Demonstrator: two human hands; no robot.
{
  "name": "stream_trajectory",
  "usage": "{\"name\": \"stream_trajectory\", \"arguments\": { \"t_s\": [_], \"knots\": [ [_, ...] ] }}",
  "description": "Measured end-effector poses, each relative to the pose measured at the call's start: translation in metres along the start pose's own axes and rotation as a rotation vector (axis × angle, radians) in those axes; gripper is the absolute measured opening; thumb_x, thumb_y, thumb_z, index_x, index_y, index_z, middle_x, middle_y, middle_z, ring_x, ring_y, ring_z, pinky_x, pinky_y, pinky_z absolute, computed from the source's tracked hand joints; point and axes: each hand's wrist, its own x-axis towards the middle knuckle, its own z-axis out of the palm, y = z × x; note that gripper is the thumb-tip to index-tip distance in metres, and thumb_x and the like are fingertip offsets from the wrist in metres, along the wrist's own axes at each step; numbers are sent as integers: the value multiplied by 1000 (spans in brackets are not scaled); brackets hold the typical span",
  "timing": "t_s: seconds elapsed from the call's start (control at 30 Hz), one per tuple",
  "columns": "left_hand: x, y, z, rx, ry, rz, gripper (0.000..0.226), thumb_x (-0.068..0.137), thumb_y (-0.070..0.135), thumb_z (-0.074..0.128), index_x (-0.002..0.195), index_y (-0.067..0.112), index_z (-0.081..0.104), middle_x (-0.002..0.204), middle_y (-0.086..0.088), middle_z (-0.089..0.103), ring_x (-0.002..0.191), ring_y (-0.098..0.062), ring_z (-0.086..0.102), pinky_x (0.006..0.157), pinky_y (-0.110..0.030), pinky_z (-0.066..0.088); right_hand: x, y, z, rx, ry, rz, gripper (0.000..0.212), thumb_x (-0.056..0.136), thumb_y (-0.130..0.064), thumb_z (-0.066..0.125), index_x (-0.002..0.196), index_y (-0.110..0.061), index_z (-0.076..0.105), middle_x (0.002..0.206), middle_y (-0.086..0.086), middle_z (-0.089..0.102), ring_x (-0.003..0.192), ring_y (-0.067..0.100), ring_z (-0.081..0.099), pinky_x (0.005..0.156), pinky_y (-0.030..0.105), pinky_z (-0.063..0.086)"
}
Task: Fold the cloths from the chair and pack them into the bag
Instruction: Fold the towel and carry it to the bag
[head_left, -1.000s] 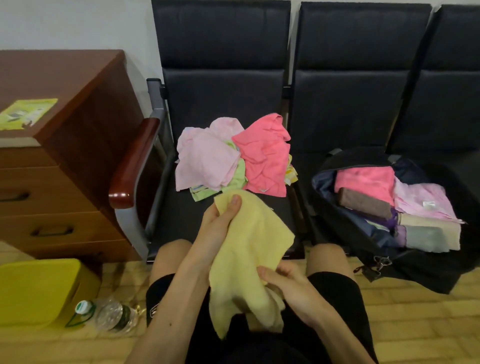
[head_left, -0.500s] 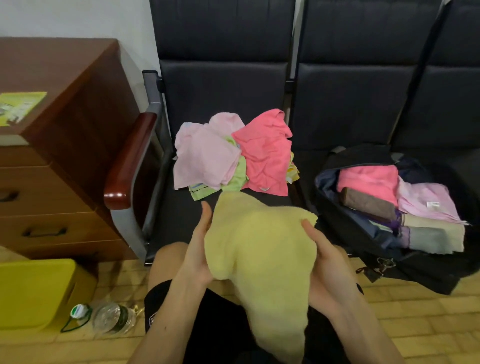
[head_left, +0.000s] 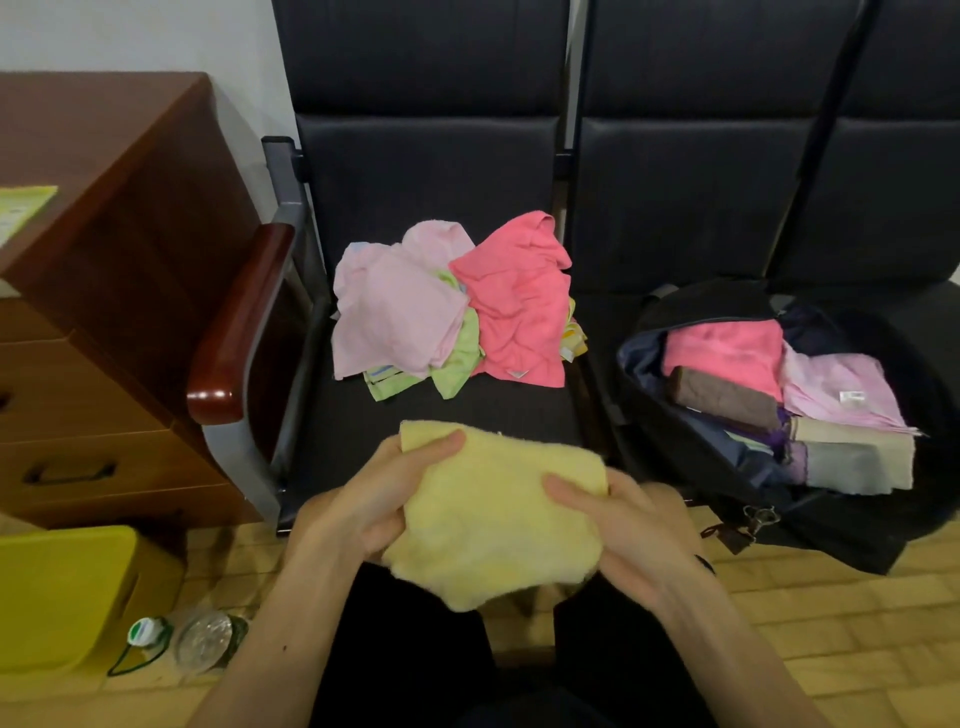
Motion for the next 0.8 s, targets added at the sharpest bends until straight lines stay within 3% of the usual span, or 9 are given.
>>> {"name": "stream_trajectory", "arguments": {
  "t_s": [0.1,0.2,0.3,0.37,0.47,0.57,0.63,0.7,0.8],
  "knots": [
    [1,1,-1,144,56,-18,36,90,34,70,108,3,72,105,-15,75,97,-27,73,89,-42,57,1,-15,-2,-82,50,-168,28,90,-4,63,116,-12,64,108,10,75,97,24,73,77,36,61],
    [0,5,2,150,83,-7,37,89,38,70,105,5,73,102,-12,76,98,-27,73,92,-44,56,2,-18,0,-127,28,-240,30,91,-3,60,117,-19,62,110,7,74,101,24,71,86,41,59],
    [-2,9,3,99,54,37,46,80,38,73,109,3,71,105,-12,76,97,-24,73,90,-42,57,-1,-23,-1,-111,32,-286,29,91,-7,59,119,-14,58,107,8,73,101,28,69,91,48,54],
    [-4,12,1,83,20,66,51,73,35,75,113,3,69,108,-12,75,102,-24,72,89,-40,55,-2,-28,-2,-129,77,-323,29,91,-4,60,119,-10,55,99,9,72,90,27,68,83,45,57],
    [-3,15,-1,58,24,90,57,69,29,78,118,3,67,112,-13,73,103,-25,71,87,-38,55,5,-33,-7,-236,212,-264,31,90,-5,66,118,-12,53,101,18,70,79,25,69,65,34,58],
    [1,16,-2,-50,101,81,71,62,24,83,126,10,55,110,-11,72,90,-20,72,78,-37,57,12,-37,-14,-246,290,-117,36,91,-8,67,122,-15,51,98,10,64,80,21,66,69,35,55],
    [2,16,-2,-49,96,94,73,62,20,82,127,18,51,108,-10,71,85,-18,71,79,-37,57,14,-41,-18,-256,254,-75,40,91,-8,67,125,-19,51,95,1,62,82,17,66,68,31,57],
    [1,17,-3,27,48,125,71,61,14,82,127,16,57,108,-14,72,89,-22,73,84,-37,58,14,-44,-22,-367,157,-104,45,85,-5,73,126,-16,57,102,5,67,85,16,69,64,24,57],
    [-1,21,-1,175,-17,192,69,56,8,86,122,13,66,116,-24,69,105,-32,70,99,-45,53,18,-48,-25,-588,129,-194,51,72,-4,83,118,-17,67,115,7,69,96,17,69,77,27,59]
  ]
}}
